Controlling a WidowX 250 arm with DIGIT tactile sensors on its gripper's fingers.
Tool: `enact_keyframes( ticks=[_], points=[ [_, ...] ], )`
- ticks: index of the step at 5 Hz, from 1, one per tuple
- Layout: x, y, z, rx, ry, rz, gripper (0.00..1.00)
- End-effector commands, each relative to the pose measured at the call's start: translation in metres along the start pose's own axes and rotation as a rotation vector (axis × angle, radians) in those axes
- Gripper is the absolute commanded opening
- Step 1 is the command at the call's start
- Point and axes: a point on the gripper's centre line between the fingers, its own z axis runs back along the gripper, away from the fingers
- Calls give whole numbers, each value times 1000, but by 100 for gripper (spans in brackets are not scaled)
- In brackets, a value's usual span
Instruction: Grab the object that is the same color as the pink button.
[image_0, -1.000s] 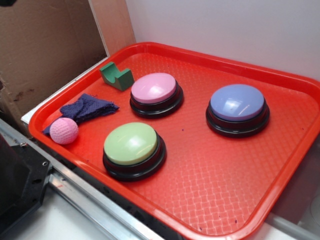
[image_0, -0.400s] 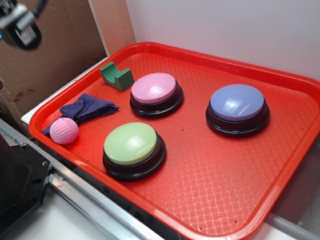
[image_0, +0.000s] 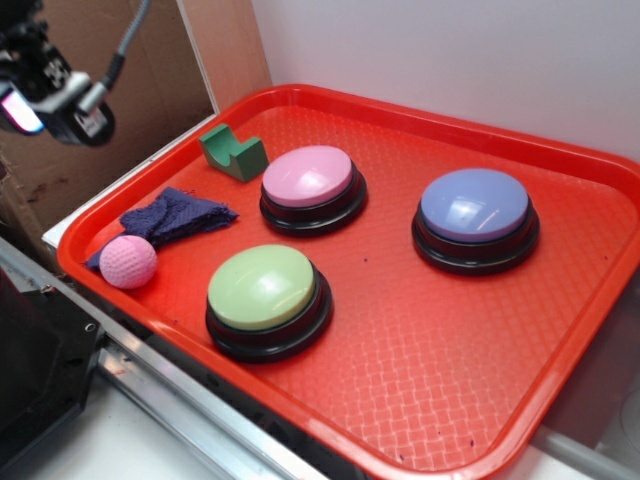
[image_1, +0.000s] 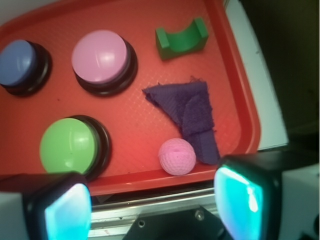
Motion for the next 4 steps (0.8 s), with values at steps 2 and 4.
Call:
enact_keyframes(
  ticks=[2, 4],
  points=[
    [3, 20, -68, 120, 46, 35, 100],
    [0, 29, -96, 186, 163, -11, 100]
  ],
)
